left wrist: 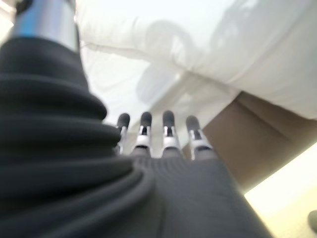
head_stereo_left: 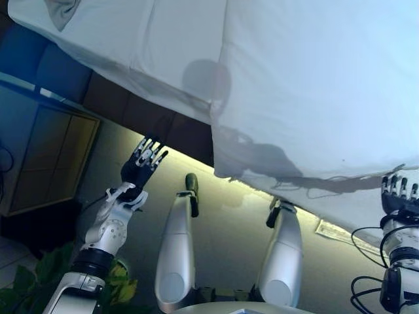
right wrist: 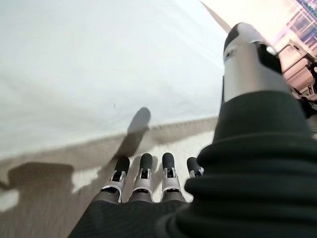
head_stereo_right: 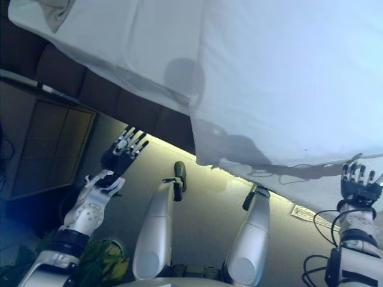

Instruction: Make the bed neatly

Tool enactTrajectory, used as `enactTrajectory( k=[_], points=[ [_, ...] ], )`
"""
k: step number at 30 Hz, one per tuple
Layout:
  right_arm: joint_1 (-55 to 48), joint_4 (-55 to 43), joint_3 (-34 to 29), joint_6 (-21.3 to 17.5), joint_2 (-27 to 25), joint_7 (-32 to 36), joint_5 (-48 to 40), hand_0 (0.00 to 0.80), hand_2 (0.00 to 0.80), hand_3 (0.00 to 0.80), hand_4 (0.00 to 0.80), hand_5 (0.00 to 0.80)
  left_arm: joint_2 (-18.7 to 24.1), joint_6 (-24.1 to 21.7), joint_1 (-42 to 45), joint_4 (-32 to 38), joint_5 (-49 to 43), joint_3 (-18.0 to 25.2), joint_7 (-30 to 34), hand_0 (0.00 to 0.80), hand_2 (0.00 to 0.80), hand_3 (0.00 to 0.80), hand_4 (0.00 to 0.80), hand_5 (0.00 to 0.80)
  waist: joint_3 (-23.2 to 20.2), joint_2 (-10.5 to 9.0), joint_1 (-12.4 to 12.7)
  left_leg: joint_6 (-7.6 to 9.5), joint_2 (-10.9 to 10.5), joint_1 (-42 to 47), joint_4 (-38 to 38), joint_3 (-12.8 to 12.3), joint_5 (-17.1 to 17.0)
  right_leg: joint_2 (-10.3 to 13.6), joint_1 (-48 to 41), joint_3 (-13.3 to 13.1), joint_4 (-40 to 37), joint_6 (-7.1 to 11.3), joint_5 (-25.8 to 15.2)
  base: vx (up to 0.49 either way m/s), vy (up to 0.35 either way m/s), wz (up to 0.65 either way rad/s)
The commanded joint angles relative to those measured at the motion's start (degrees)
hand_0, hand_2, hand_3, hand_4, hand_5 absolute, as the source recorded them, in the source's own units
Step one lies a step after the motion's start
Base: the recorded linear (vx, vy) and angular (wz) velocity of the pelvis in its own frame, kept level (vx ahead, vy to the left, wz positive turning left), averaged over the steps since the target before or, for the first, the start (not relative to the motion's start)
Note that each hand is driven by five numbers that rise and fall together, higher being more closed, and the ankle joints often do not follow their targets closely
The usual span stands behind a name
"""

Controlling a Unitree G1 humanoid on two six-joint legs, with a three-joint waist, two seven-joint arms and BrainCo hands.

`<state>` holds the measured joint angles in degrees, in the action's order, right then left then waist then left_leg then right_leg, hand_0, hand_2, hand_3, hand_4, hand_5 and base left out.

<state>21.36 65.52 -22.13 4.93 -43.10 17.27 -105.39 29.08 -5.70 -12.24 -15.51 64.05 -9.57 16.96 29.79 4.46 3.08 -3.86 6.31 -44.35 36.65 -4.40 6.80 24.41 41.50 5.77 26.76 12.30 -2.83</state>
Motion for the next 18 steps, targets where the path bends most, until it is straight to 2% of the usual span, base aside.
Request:
enactTrajectory(
  k=[1, 5, 11, 18],
  points=[
    [-0.8, 2.7, -2.34, 1.48, -4.02, 1.24, -1.37, 0.0, 0.0, 0.0, 0.0, 0.0, 0.55, -1.82, -0.02, 3.27, 2.47, 1.3, 1.48, 0.0, 0.0, 0.0, 0.0, 0.0, -1.25, 2.31, 1.07, -7.84, 6.84, 1.23, -5.36, 6.25, -4.77, 3.93, 5.59, -0.37, 4.77, 2.53, -2.58, 0.0, 0.0, 0.0],
    [-0.69, 4.61, -3.29, 4.21, -6.6, 2.36, -2.93, 0.0, 0.0, 0.0, 0.0, 0.0, 1.5, -1.57, -0.48, 4.98, 3.3, 1.09, 0.93, 0.0, 0.0, 0.0, 0.0, 0.0, -1.12, 3.2, 1.03, -7.75, 6.59, 0.19, -4.95, 6.01, -4.8, 4.58, 7.38, -0.81, 6.16, 2.45, -2.32, 0.018, -0.025, 0.02],
    [-0.59, 5.9, -3.69, 7.33, -8.01, 2.36, -4.09, 0.0, 0.0, 0.0, 0.0, 0.0, 2.74, -2.11, -0.53, 6.12, 4.64, 0.75, 0.95, 0.0, 0.0, 0.0, 0.0, 0.0, -1.0, 4.01, 0.89, -7.59, 6.57, -1.6, -3.82, 6.12, -4.84, 4.3, 10.04, -1.39, 9.65, 2.3, -0.79, 0.035, -0.029, 0.04],
    [0.77, 7.78, -2.95, 9.34, -9.95, 3.75, -4.48, 0.0, 0.0, 0.0, 0.0, 0.0, 3.68, -1.88, -0.57, 7.0, 6.38, 0.48, 0.4, 0.0, 0.0, 0.0, 0.0, 0.0, -0.8, 4.52, 1.24, -7.49, 6.58, -1.88, -4.39, 6.45, -5.63, 4.1, 11.13, -1.65, 11.75, 2.06, 0.28, 0.044, -0.05, 0.05]
  ],
)
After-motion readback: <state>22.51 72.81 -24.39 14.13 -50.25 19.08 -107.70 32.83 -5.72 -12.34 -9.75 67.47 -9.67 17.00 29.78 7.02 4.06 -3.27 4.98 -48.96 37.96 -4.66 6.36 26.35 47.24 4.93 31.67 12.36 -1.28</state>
